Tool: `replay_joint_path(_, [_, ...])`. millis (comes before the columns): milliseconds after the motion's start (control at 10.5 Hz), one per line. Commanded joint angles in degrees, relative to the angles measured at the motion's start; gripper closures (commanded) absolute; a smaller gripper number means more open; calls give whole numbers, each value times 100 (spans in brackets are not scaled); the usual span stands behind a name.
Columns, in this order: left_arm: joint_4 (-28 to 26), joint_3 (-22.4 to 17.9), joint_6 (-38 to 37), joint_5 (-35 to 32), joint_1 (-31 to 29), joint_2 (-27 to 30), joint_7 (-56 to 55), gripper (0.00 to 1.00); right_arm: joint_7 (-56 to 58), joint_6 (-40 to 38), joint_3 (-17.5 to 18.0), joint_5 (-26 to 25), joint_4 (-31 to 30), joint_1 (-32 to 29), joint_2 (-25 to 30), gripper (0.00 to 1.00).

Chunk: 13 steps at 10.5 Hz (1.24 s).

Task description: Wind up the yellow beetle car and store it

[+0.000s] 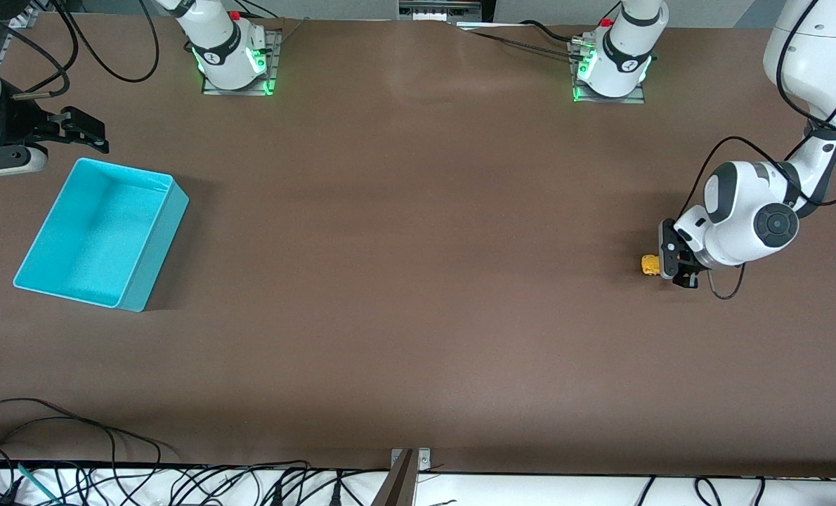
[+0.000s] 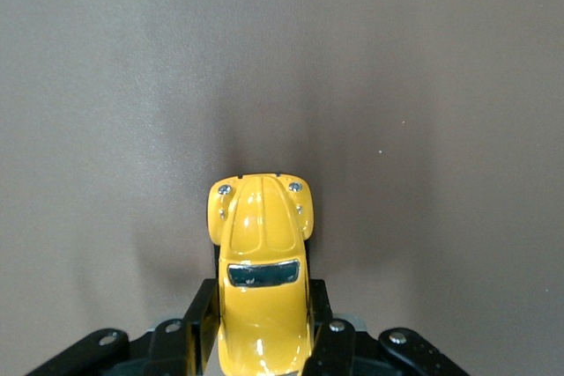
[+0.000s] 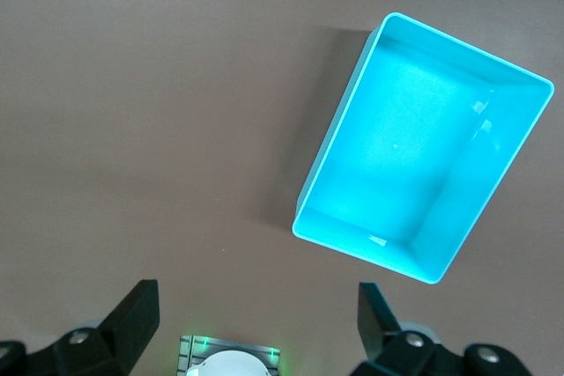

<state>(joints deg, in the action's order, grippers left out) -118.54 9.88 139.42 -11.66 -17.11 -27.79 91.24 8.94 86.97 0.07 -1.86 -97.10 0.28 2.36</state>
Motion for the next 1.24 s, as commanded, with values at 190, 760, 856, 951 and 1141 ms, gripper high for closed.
replay_joint_path(190, [295,49,-19,-161,-126,-227,210,0,91,-93,-68,116,34,16,10,0])
replay_joint_path(760, [1454,199,-2119,206,-109,134,184,0,82,-84,-42,116,51,34,10,0])
replay_joint_path(856, [1622,199,-2321,348,-83,134,166,0,82,-84,-42,125,42,34,10,0])
replay_joint_path(951, [1789,199,-2497,488,-56,134,149,0,82,-84,-42,125,42,34,1,0])
replay_joint_path(1141, [2184,199,-2953,534,180,134,35,0,73,-84,-33,116,34,43,10,0])
